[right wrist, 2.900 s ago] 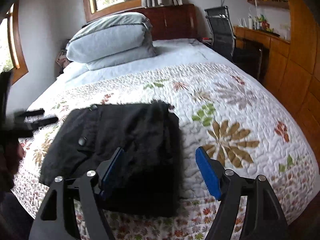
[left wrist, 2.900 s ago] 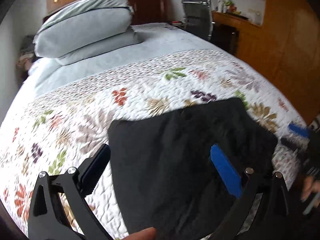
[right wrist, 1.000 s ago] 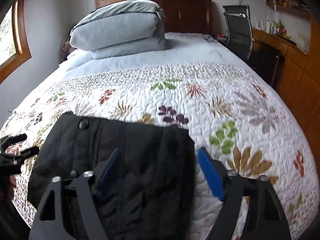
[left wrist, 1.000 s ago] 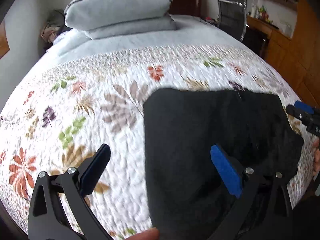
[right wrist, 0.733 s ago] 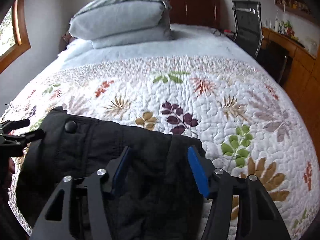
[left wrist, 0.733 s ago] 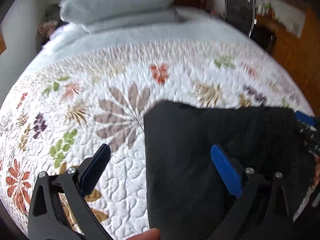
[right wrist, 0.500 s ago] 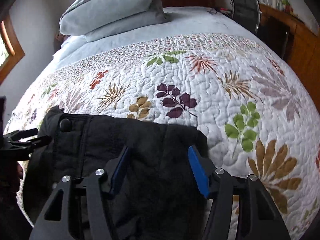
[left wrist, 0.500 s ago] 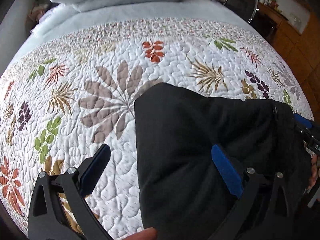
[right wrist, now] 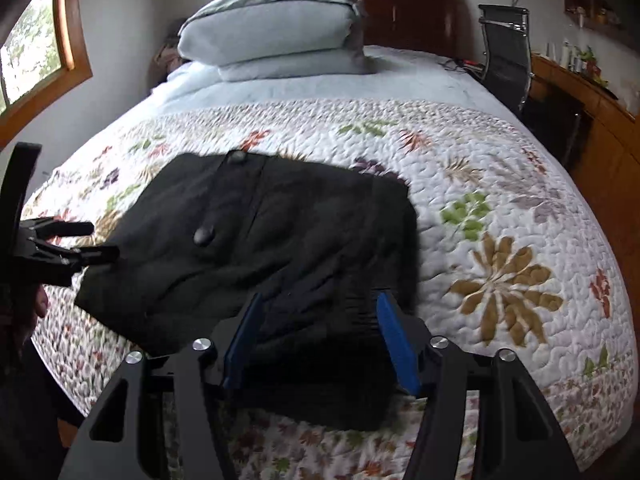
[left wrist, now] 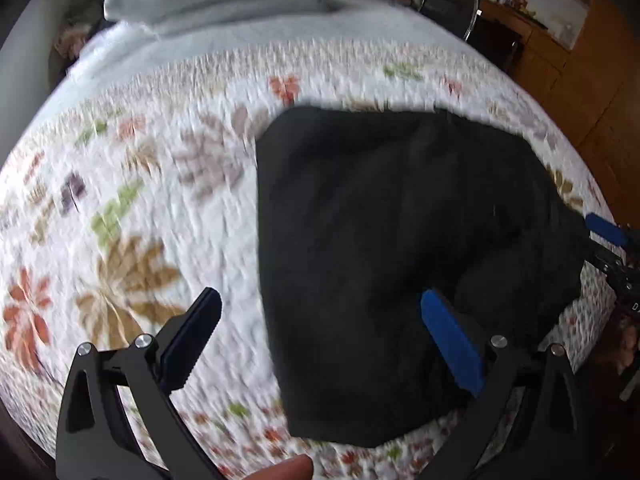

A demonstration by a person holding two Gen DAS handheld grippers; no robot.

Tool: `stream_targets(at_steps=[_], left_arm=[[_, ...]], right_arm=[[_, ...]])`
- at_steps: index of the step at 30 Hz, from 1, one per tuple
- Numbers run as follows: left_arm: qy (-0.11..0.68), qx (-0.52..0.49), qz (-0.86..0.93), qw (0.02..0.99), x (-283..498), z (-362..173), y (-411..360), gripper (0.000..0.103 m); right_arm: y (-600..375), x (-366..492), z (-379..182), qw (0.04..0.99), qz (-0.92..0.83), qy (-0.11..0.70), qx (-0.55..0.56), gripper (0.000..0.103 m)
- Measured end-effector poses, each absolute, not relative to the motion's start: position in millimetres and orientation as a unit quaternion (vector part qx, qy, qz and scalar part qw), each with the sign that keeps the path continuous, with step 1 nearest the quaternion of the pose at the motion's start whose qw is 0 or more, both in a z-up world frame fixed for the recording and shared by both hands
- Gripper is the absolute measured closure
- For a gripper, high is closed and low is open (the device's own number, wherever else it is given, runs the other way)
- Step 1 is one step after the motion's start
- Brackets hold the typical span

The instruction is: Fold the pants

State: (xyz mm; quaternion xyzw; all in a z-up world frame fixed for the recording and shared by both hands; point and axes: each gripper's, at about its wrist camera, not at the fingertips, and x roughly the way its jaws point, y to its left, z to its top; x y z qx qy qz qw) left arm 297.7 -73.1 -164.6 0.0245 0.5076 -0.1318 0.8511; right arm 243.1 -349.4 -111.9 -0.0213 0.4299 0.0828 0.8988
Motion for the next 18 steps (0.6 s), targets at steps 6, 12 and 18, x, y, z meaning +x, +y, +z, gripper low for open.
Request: stream_targets(at_steps=[6, 12, 18], left_arm=[[0.521, 0.004, -0.131, 0.843, 298, -182, -70, 0.002], [0.513, 0.016, -0.134, 0.848, 295, -185, -73, 0.002], [0.507, -0.015, -0.141, 0.85, 291, -182, -61, 0.003]], right_arm=[[-350, 240, -132, 0.885, 0.078, 0.459, -0.03, 0.041], [-351, 238, -138, 0.884, 0.076, 0.461, -0.023, 0.04], [-367, 229, -121, 0.891, 0.076, 0.446, 0.022, 0.032]])
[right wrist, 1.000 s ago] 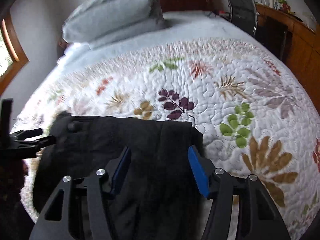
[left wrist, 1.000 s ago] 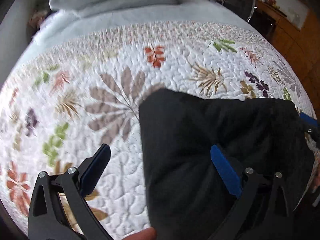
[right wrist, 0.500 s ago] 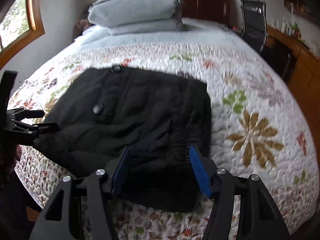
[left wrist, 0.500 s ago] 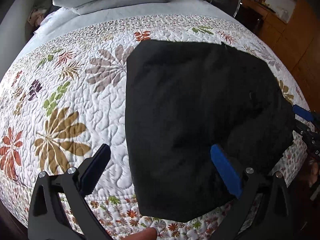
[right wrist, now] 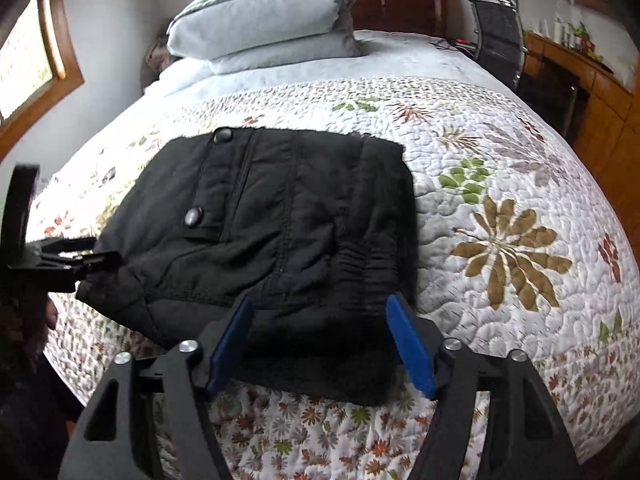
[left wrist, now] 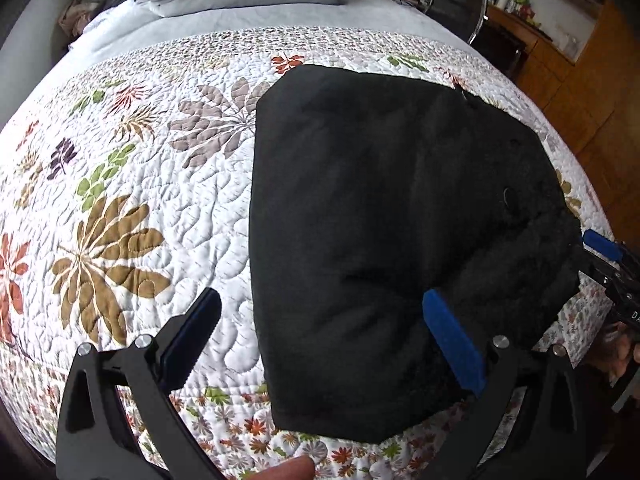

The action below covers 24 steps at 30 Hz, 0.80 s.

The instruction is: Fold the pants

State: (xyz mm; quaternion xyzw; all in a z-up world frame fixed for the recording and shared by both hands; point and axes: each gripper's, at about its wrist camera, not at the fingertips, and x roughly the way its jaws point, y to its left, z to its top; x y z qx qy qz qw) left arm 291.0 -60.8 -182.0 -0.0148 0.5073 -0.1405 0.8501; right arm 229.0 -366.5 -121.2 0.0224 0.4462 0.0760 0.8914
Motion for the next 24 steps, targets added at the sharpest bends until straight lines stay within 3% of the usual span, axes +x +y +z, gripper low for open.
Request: stream_targets(at_steps=[8, 13, 24], left_arm=[[0.49, -0.016, -0.13, 0.862, 291, -164, -43, 0.003], [0.495, -0.009, -0.121, 0.861, 301, -167, -34, 0.003], [0.485, 0.015, -0.127, 0.865, 322, -165, -49, 0.003]], right_arm=[[-383, 228, -119, 0.893, 0.061, 0.444, 0.041, 0.03], [-386, 234, -124, 0.892, 0.063, 0.446, 0.049, 0.022], [-403, 248, -114, 0.886, 0.079, 0.451, 0.068, 0.019]])
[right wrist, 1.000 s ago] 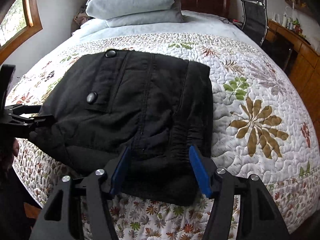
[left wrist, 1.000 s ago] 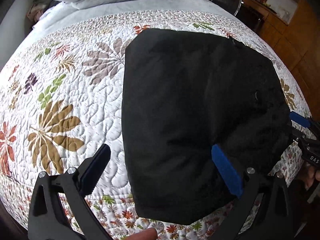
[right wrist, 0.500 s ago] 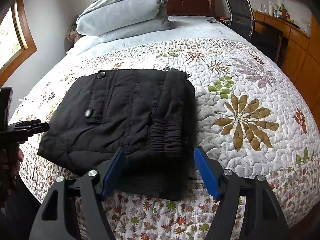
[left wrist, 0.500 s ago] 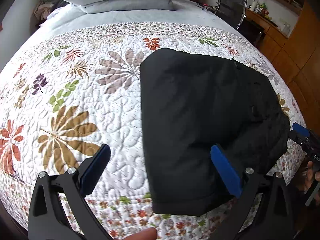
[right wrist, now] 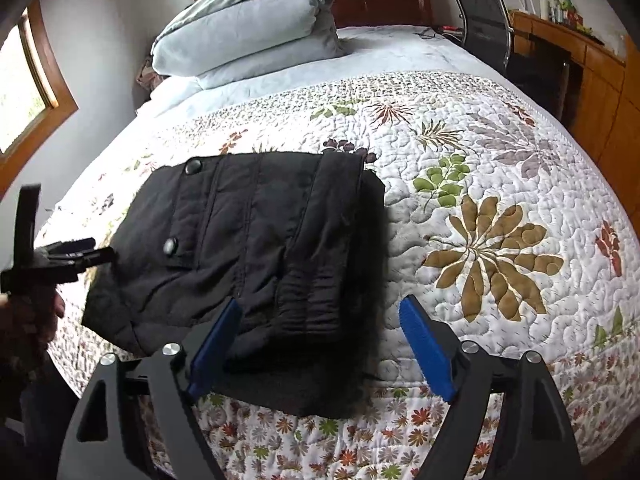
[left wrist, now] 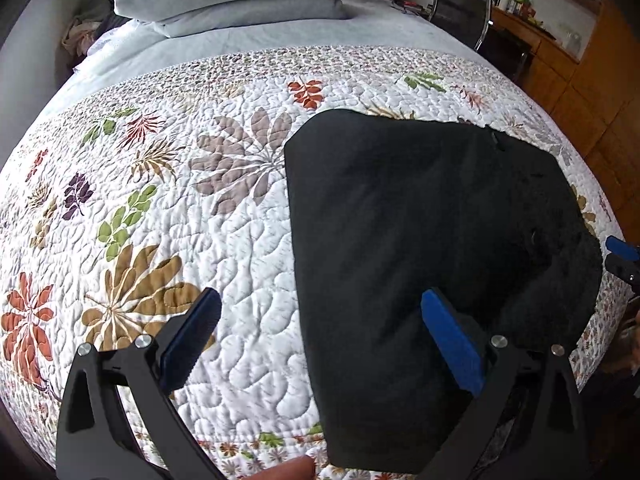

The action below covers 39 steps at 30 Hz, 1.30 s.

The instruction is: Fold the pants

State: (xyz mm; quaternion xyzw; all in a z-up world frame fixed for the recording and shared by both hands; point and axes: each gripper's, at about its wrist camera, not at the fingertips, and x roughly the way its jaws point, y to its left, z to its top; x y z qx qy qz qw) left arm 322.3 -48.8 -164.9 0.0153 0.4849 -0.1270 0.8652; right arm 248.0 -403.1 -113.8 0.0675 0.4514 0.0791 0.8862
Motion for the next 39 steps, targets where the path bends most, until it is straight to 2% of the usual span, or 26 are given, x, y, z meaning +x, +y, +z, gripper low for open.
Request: stream_targets(at_steps=[8, 14, 18, 25, 32, 35, 39], left_arm=[[0.474, 0.008, -0.124, 0.872, 331, -163, -50, 0.003], [0.485, 0.022, -0.147, 0.862, 353, -166, -56, 0.003], [0.488, 0.026, -0.152, 0.859, 357, -173, -57, 0.002], [0.51, -0.05, -0.187, 0.838, 369, -187, -41, 0.002], [0.545, -0.112, -0.236, 0.797, 384, -205, -39, 0.002], [0.543, -0.108, -0.236, 0.799, 384, -206, -46, 0.002], [0.539, -0.088, -0.241, 0.802, 382, -207, -63, 0.002]], right_arm=[[-412, 277, -112, 0.876, 0.102, 0.458, 0.112, 0.016], [-433, 319, -141, 0.835, 0.145, 0.49, 0.204, 0.016], [-436, 329, -156, 0.825, 0.144, 0.506, 0.205, 0.016], [-443, 336, -179, 0.796, 0.176, 0.522, 0.253, 0.007], [-432, 342, -188, 0.781, 0.206, 0.532, 0.254, 0.007], [-430, 342, -185, 0.782, 0.207, 0.532, 0.251, 0.01], [-427, 343, -182, 0.786, 0.209, 0.531, 0.237, 0.019]])
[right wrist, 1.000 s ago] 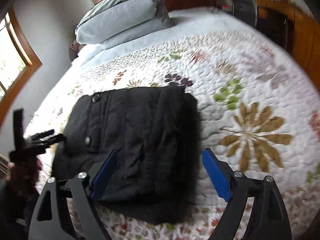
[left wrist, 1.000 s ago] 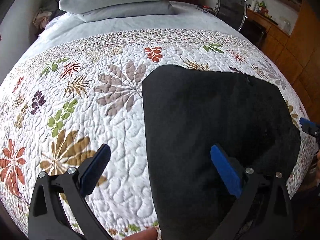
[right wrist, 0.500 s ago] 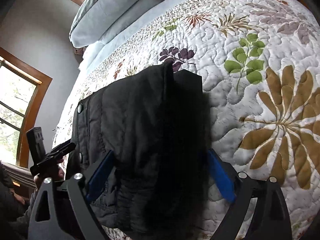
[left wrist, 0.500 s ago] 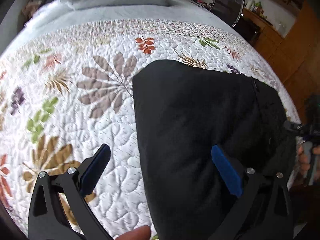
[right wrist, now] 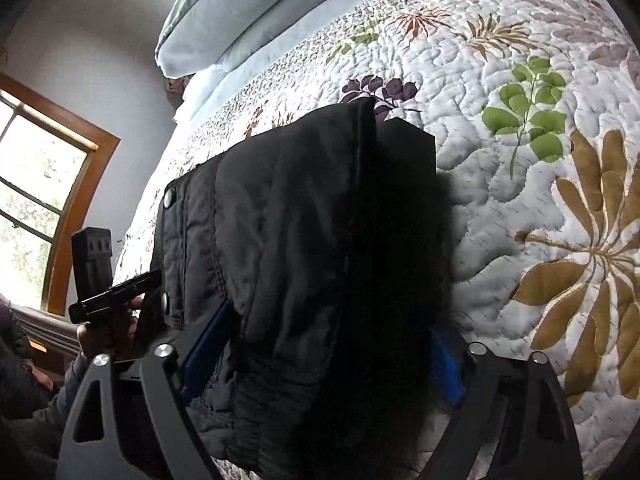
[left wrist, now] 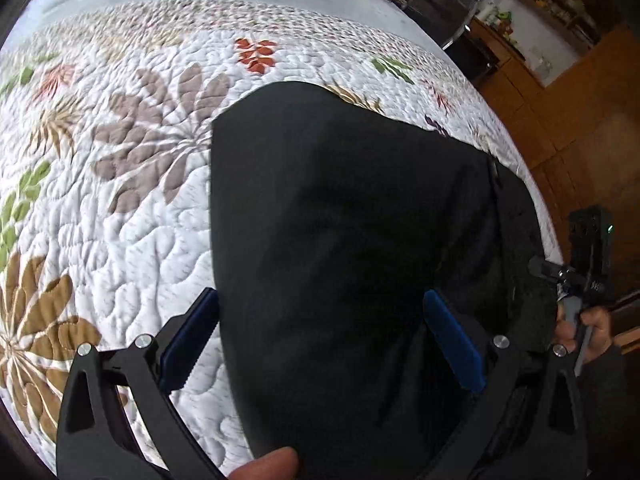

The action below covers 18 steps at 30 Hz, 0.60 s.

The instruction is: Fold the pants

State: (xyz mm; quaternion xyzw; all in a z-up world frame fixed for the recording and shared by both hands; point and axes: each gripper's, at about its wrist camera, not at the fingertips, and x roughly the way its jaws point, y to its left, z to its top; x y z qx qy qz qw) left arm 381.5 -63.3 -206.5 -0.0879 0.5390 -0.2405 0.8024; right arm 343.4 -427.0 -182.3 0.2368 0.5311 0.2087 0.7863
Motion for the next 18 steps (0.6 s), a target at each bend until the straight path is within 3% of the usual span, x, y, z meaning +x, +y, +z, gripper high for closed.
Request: stream_targets(at_steps=[5, 9, 14, 16, 18], left_arm=[[0.546, -0.087, -0.245, 0.796, 385, -207, -66, 0.005], [0.562, -0.101, -0.254, 0.781, 391, -208, -60, 0.009], [0.583, -0.115, -0.264, 0.759, 402, -213, -56, 0.009], [0.582, -0.103, -0.263, 0.763, 401, -212, -61, 0.011], [0.577, -0.104, -0.265, 0.765, 401, -211, -62, 0.018]], right_arm=[[-427, 344, -178, 0.786, 0.215, 0.529, 0.237, 0.026], [-433, 349, -186, 0.765, 0.215, 0.544, 0.268, 0.011], [-428, 355, -193, 0.756, 0.208, 0.553, 0.281, 0.006], [-419, 355, -191, 0.764, 0.205, 0.552, 0.263, 0.01], [-417, 352, -185, 0.773, 0.21, 0.546, 0.244, 0.027]])
